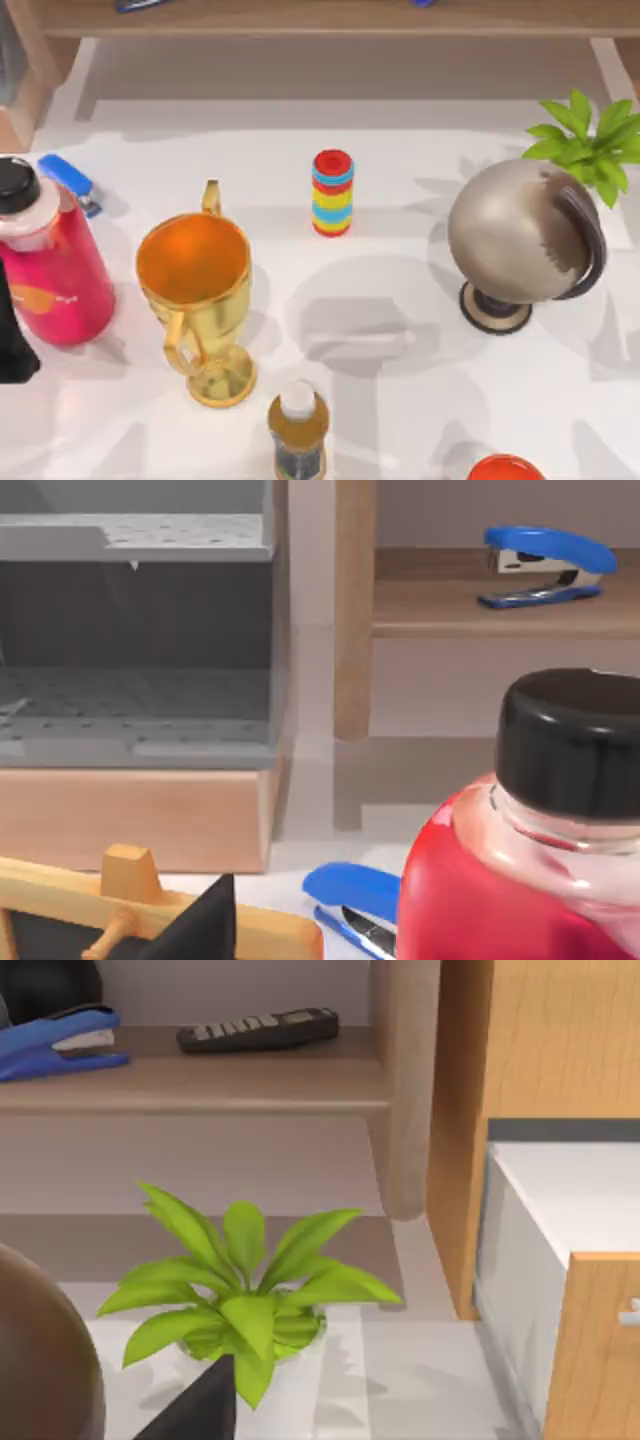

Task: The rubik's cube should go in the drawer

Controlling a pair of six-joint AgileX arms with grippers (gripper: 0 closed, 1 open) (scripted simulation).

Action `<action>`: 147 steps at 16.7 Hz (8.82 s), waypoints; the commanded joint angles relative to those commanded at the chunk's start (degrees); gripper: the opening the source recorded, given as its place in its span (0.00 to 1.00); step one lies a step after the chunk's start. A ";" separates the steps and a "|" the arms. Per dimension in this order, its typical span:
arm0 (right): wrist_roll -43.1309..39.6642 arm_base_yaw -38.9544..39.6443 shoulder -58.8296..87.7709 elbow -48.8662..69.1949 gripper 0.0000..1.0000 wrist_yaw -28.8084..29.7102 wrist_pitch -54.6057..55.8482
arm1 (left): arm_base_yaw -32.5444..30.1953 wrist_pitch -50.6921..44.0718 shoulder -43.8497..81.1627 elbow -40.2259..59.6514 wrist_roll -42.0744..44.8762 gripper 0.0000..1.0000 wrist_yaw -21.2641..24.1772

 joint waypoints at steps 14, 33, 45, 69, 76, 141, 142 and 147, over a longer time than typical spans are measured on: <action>-0.13 14.46 42.82 40.81 1.00 14.01 1.40 | 0.00 0.00 0.00 0.00 0.00 1.00 0.00; 1.05 34.88 112.02 105.96 1.00 36.71 5.45 | 0.00 0.00 0.00 0.00 0.00 1.00 0.00; 0.94 31.06 119.11 118.44 1.00 32.99 0.32 | 0.00 0.00 0.00 0.00 0.00 1.00 0.00; 0.88 30.67 125.87 126.89 0.00 32.69 -1.47 | 0.00 0.00 0.00 0.00 0.00 1.00 0.00; 0.88 30.67 125.87 126.89 0.00 32.69 -1.47 | 0.00 0.00 0.00 0.00 0.00 1.00 0.00; -20.42 -21.74 154.08 155.35 0.83 0.21 -91.29 | 0.00 0.00 0.00 0.00 0.00 1.00 0.00; -20.42 -21.74 154.08 155.35 0.90 0.21 -91.29 | 0.00 0.00 0.00 0.00 0.00 1.00 0.00; -20.42 -21.74 154.08 155.35 1.00 0.21 -91.29 | 0.00 0.00 0.00 0.00 0.00 1.00 0.00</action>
